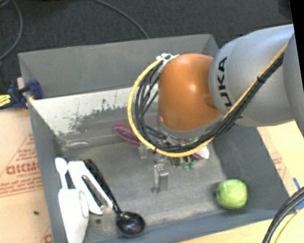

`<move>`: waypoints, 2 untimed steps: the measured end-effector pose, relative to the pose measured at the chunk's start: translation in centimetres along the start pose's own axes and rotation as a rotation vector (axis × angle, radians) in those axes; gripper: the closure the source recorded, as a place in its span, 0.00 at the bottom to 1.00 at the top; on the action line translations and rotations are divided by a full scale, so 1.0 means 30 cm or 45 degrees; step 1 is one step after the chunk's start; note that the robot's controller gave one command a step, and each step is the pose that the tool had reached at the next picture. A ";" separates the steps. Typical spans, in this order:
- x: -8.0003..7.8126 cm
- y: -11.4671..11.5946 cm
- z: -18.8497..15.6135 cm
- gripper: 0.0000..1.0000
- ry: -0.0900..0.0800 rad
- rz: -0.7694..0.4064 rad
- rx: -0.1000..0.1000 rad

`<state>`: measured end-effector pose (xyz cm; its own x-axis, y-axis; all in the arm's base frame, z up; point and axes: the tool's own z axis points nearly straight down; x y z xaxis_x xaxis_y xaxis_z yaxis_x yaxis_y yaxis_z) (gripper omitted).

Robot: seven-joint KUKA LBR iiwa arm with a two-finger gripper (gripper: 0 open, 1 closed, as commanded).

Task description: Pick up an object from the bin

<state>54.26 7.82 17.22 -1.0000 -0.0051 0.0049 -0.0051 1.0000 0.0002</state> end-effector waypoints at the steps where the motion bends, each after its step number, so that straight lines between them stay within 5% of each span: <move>1: -0.005 -0.001 -0.016 0.00 -0.010 0.004 -0.001; 2: -0.130 -0.212 0.147 0.00 -0.010 0.074 -0.001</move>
Offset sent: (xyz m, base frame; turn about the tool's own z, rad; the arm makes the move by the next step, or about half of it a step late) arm 0.0369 -0.0619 -0.0448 0.0565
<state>58.18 1.49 12.80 -0.9986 0.0528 -0.0029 0.0528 0.9986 0.0006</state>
